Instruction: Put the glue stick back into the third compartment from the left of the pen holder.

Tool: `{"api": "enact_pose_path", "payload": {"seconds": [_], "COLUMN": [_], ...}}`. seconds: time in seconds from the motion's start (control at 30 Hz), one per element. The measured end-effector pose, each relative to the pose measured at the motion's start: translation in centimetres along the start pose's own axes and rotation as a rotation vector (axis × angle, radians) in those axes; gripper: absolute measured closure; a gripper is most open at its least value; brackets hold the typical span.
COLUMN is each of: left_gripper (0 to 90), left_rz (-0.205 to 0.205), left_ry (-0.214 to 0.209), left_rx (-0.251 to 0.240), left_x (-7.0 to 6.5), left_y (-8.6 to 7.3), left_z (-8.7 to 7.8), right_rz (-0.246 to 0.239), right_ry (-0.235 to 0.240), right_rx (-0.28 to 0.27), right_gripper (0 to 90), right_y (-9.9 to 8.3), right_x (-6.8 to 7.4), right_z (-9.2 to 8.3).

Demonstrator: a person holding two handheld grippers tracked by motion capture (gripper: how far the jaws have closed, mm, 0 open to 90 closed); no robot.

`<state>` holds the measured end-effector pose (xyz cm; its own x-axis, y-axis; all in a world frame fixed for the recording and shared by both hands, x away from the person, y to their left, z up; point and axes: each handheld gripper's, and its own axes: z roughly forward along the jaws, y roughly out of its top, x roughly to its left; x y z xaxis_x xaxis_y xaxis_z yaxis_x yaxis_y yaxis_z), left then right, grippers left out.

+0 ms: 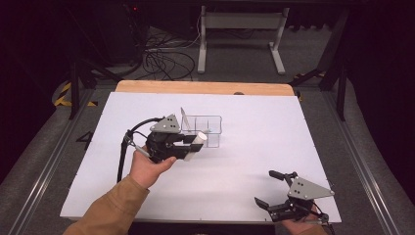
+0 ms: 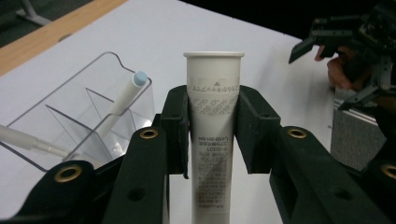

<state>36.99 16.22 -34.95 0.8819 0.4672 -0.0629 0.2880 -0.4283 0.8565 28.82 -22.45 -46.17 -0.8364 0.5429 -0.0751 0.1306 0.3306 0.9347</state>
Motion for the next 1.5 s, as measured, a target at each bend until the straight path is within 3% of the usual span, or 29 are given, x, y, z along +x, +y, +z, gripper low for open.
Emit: {"api": "enact_pose_path", "payload": {"seconds": [0.57, 0.8, 0.93, 1.5], "left_gripper": [67.1, 67.1, 67.0, 67.0], "left_rz": [-0.099, -0.091, -0.063, -0.06], "left_ry": [0.065, 0.101, 0.136, 0.204], "left_rx": [-0.111, -0.132, -0.13, -0.16], "left_x": [1.7, 1.7, 1.7, 3.0], "left_y": [1.3, 2.0, 2.4, 3.6], "left_z": [1.0, 1.8, 2.2, 4.3], "right_rz": [-0.009, -0.009, -0.01, -0.006], "right_ry": [-0.002, -0.002, -0.001, 0.0], "right_rx": [0.002, 0.002, 0.001, -0.003], "right_gripper": [5.7, 5.7, 5.7, 5.7], "right_y": [0.0, 0.0, 0.0, -0.1], "right_x": [-0.1, -0.1, -0.1, -0.1], "right_z": [-0.1, -0.1, -0.1, -0.2]}}
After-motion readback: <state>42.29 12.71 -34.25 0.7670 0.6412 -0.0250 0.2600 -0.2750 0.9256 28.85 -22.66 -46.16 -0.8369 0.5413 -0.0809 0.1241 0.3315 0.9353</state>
